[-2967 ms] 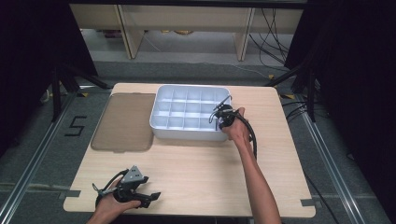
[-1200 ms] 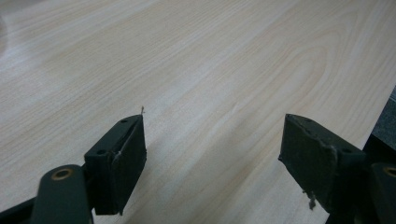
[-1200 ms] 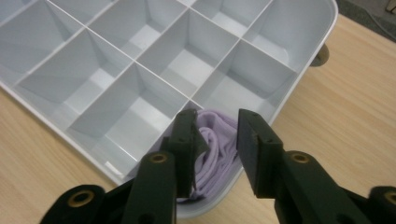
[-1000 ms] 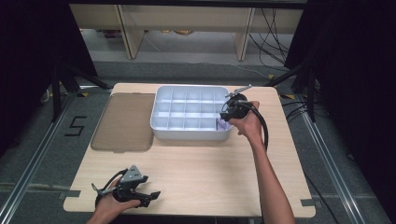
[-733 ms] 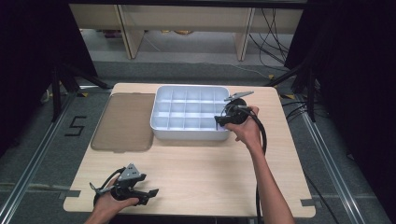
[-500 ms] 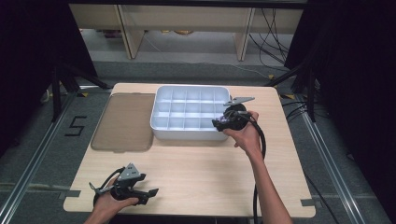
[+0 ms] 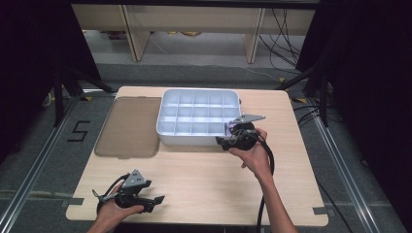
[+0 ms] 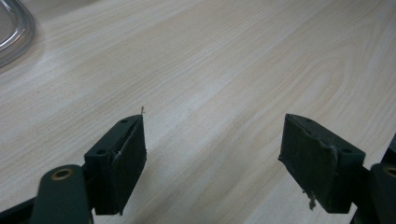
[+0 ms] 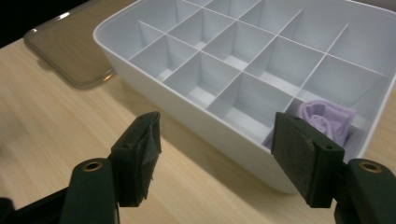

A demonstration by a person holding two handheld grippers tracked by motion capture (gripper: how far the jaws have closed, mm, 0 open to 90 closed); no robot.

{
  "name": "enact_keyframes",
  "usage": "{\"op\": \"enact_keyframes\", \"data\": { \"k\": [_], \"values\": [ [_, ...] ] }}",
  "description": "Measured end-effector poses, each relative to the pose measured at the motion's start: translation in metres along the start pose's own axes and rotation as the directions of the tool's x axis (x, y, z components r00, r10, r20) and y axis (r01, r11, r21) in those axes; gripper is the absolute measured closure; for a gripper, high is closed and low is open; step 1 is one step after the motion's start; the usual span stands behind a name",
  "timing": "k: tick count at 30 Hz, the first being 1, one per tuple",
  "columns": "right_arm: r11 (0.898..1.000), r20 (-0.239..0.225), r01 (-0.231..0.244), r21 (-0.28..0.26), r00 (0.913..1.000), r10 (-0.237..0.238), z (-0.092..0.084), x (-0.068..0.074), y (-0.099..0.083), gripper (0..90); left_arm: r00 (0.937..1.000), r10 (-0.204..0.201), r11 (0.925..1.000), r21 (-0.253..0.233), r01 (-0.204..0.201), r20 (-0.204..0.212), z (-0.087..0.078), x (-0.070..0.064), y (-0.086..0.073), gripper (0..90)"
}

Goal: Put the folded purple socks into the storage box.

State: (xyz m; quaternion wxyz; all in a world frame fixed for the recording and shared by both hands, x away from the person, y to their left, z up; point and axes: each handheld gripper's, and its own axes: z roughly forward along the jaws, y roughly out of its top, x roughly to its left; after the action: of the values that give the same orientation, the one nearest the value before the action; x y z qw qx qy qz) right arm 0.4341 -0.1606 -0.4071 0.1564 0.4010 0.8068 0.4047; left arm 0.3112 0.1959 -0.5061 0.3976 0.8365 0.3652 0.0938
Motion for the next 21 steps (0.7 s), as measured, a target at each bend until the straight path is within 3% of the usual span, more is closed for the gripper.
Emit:
{"op": "enact_keyframes", "data": {
  "k": [2,3,4,6,7,9,11,13,15,17,21],
  "values": [
    [1.000,-0.014,-0.013,-0.020,0.9998,0.013,0.001,0.005,-0.004,31.4,1.0000,-0.001,1.0000,0.000,0.001,0.002,0.000,0.000,0.000,22.0],
    [1.000,-0.022,0.000,-0.015,0.9997,0.000,0.001,0.007,-0.006,30.9,1.0000,-0.007,1.0000,-0.003,0.007,0.005,0.001,-0.001,0.000,21.9],
    [1.000,-0.032,-0.016,-0.004,0.9994,0.016,0.001,0.010,-0.007,30.8,1.0000,-0.007,1.0000,-0.006,0.007,0.002,0.001,-0.001,0.000,21.9],
    [1.000,-0.033,0.006,-0.018,0.9994,-0.006,0.001,0.011,-0.010,30.7,0.9999,0.013,0.9999,0.006,-0.013,0.007,0.000,0.000,0.000,21.8],
    [1.000,-0.038,0.018,-0.020,0.9991,-0.019,0.001,0.012,-0.010,30.6,1.0000,0.004,1.0000,-0.002,-0.004,0.007,0.000,-0.001,0.000,21.8],
    [1.000,-0.041,-0.010,0.006,0.9991,0.010,0.000,0.017,-0.012,29.7,0.9998,-0.017,0.9999,-0.003,0.017,0.008,0.001,-0.002,0.000,21.7],
    [1.000,-0.034,0.021,-0.001,0.9992,-0.021,0.000,0.016,-0.013,29.7,0.9998,-0.016,0.9999,-0.002,0.016,0.008,0.001,-0.002,0.000,21.5],
    [1.000,-0.054,0.001,-0.009,0.9986,-0.002,0.000,0.019,-0.015,29.8,0.9998,-0.016,0.9999,-0.003,0.016,0.008,0.001,-0.002,0.000,21.1],
    [1.000,-0.046,0.019,-0.005,0.9988,-0.019,0.001,0.019,-0.017,29.7,1.0000,0.006,1.0000,-0.001,-0.006,0.006,0.000,-0.001,0.001,21.0],
    [1.000,-0.052,-0.003,0.001,0.9987,0.003,0.001,0.021,-0.019,29.7,1.0000,0.005,1.0000,-0.002,-0.005,0.006,0.000,-0.001,0.001,21.1],
    [1.000,-0.052,0.006,0.016,0.9986,-0.006,0.001,0.022,-0.023,28.2,1.0000,0.005,1.0000,-0.004,-0.005,0.008,0.000,0.000,0.001,21.0]
  ]
}}
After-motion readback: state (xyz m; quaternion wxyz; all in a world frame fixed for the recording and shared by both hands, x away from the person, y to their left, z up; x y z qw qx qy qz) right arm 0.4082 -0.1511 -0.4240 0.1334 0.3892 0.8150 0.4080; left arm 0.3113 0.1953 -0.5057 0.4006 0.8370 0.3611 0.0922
